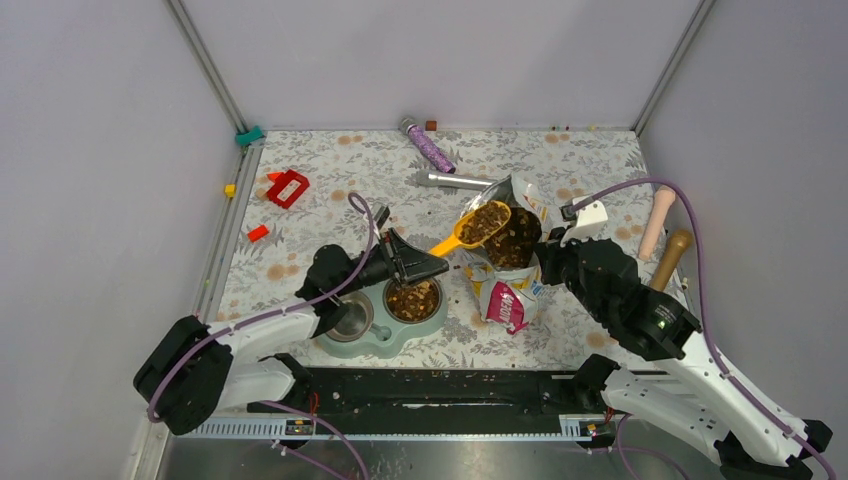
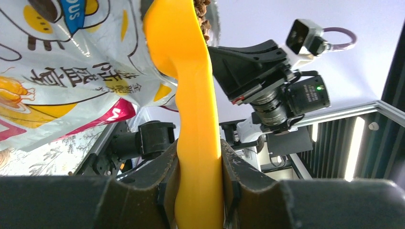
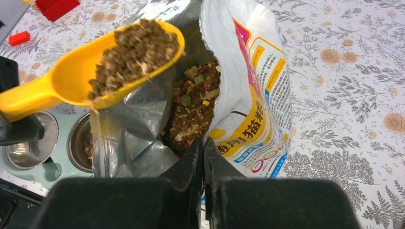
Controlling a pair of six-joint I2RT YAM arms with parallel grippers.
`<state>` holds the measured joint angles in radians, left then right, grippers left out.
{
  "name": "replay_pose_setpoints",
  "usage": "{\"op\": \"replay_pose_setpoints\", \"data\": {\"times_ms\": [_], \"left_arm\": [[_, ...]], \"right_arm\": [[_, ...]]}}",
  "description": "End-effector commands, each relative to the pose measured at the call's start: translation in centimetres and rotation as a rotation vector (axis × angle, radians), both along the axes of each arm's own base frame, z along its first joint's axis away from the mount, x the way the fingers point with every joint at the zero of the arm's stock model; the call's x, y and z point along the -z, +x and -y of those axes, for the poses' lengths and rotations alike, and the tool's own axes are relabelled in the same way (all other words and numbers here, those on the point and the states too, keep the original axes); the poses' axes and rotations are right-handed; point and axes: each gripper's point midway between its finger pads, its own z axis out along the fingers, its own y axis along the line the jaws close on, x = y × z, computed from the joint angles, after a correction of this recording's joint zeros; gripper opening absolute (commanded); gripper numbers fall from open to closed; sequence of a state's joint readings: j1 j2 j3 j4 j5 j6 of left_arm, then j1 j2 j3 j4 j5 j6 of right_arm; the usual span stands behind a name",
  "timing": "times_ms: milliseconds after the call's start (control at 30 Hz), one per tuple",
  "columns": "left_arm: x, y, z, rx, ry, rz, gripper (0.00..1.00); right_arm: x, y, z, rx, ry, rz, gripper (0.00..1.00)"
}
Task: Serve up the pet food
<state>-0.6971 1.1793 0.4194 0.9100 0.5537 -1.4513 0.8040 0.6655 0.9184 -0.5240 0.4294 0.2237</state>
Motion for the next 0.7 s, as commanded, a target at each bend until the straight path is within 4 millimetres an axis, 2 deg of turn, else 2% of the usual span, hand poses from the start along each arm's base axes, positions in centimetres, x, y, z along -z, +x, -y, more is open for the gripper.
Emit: {"op": "replay_pose_setpoints", "data": {"times_ms": [0, 467, 567, 667], "left_arm": [[-5.3, -1.1, -1.3, 0.003, -0.131, 0.139, 0.00], [-8.8, -2.8, -2.4, 0.035, -0.228, 0.235, 0.00], [-9.5, -2.8, -2.9, 0.014, -0.249, 0.258, 0.00], [-9.4, -2.1, -3.3, -0.044, -0.240, 0.272, 0.00]], "right_arm": [[-3.2, 0.3, -0.3, 0.001, 0.089, 0.094, 0.00], [-3.3, 0.2, -0.3, -0.002, 0.097, 0.096, 0.00], [-3.4, 0.0, -0.2, -0.002, 0.103, 0.098, 0.00], [-3.6, 0.0, 0.0, 0.002, 0.109, 0.106, 0.00]]}}
